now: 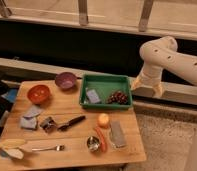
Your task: Place grapes in tray
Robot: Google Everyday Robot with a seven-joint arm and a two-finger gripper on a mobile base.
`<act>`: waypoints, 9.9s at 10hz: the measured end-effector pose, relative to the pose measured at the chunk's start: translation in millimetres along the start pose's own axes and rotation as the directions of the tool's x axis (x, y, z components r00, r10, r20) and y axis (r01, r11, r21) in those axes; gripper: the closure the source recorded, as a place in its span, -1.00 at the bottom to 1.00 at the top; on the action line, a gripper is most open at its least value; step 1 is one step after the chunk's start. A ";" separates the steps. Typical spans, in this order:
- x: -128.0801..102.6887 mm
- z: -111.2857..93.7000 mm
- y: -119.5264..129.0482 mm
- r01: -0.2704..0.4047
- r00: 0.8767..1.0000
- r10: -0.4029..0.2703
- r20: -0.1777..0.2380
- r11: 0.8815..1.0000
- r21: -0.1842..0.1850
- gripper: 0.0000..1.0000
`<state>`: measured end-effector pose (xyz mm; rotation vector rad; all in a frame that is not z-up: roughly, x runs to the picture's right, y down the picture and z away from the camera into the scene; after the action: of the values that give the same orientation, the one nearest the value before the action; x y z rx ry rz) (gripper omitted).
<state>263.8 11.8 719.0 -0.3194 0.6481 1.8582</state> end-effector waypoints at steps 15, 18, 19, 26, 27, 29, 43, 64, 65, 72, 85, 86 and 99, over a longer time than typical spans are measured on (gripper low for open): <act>-0.1 0.0 0.0 0.000 1.000 0.000 0.000 1.000 0.000 -0.60; -0.1 0.0 -0.1 0.000 1.000 0.000 0.000 1.000 0.000 -0.60; 0.2 0.1 -0.2 0.001 1.000 -0.001 0.000 1.000 0.001 -0.60; -8.5 0.8 91.7 0.147 0.985 -0.136 0.106 0.984 -0.100 -0.60; -6.9 1.7 112.5 0.174 0.980 -0.161 0.115 0.979 -0.110 -0.60; -2.1 2.3 152.5 0.199 0.973 -0.179 0.144 0.970 -0.142 -0.60; -4.6 132.4 189.2 0.127 0.992 -0.129 -0.002 0.973 -0.192 -0.60; -44.5 192.8 186.0 0.176 0.984 -0.176 -0.012 0.984 -0.024 1.00; -44.0 191.9 187.1 0.177 0.984 -0.178 -0.013 0.984 -0.026 1.00; -42.7 191.9 189.7 0.181 0.983 -0.181 -0.014 0.983 -0.026 1.00; -39.6 124.8 189.9 0.210 0.975 -0.198 0.096 0.968 -0.134 1.00; -47.8 115.0 198.3 0.222 0.970 -0.205 0.131 0.967 -0.129 1.00; -60.4 53.4 214.6 0.306 0.952 -0.282 0.119 0.877 -0.370 0.99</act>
<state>92.8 -60.6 853.5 -0.5823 0.1697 1.6815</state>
